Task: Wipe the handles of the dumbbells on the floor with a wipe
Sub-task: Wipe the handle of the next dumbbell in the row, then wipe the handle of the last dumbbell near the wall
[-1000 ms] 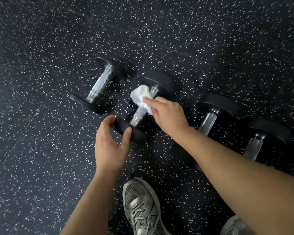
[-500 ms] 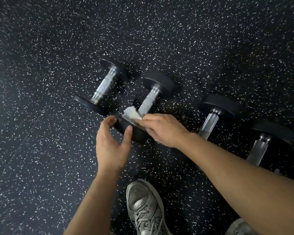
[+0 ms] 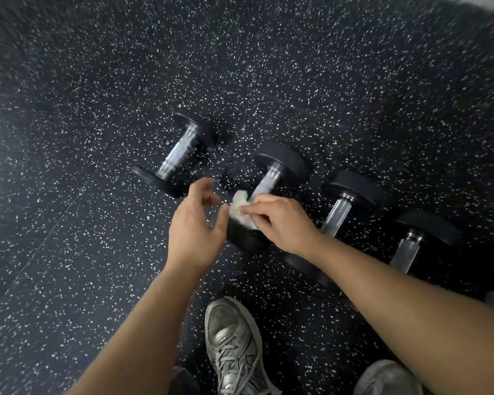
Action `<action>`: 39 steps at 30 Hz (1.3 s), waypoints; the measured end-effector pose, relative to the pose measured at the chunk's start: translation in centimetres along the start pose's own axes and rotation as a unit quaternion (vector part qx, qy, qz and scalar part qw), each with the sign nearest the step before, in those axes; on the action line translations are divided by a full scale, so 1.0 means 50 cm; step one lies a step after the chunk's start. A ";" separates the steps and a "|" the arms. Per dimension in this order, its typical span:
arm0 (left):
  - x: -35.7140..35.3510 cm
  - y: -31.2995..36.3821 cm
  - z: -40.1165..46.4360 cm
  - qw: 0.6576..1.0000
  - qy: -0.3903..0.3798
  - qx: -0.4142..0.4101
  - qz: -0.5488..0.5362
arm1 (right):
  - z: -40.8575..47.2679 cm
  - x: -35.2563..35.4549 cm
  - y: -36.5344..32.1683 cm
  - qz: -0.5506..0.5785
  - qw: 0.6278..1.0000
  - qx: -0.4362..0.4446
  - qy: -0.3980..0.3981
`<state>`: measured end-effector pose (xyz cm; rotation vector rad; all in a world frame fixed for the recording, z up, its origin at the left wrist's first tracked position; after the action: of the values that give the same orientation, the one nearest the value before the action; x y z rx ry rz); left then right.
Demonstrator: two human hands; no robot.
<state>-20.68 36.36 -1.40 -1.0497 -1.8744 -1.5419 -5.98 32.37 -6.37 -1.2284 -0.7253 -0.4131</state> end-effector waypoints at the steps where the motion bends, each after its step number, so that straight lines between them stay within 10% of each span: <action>1: 0.011 0.028 0.004 1.000 0.002 -0.019 0.017 | -0.003 0.035 -0.005 0.002 0.999 -0.007 0.035; 18: 0.309 0.379 -0.001 0.952 0.023 -0.198 0.234 | -0.006 0.495 -0.328 -0.076 0.975 -0.046 0.202; 39: 0.222 -0.098 0.201 0.996 0.060 -0.018 0.056 | 0.200 0.140 -0.094 0.039 0.986 -0.105 0.125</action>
<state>-30.13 48.55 1.89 -1.0347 -1.6848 -1.5448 -6.77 41.06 3.36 -1.3673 -0.4242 -0.5788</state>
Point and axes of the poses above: each hand's wrist, its own z-axis towards the middle knuckle, its own x-axis out of the back of the hand, y = z × x, the point moved 10 cm from there along z, towards the middle knuckle, and after that the axes turned 15 degrees about x, right-handed, at the moved point
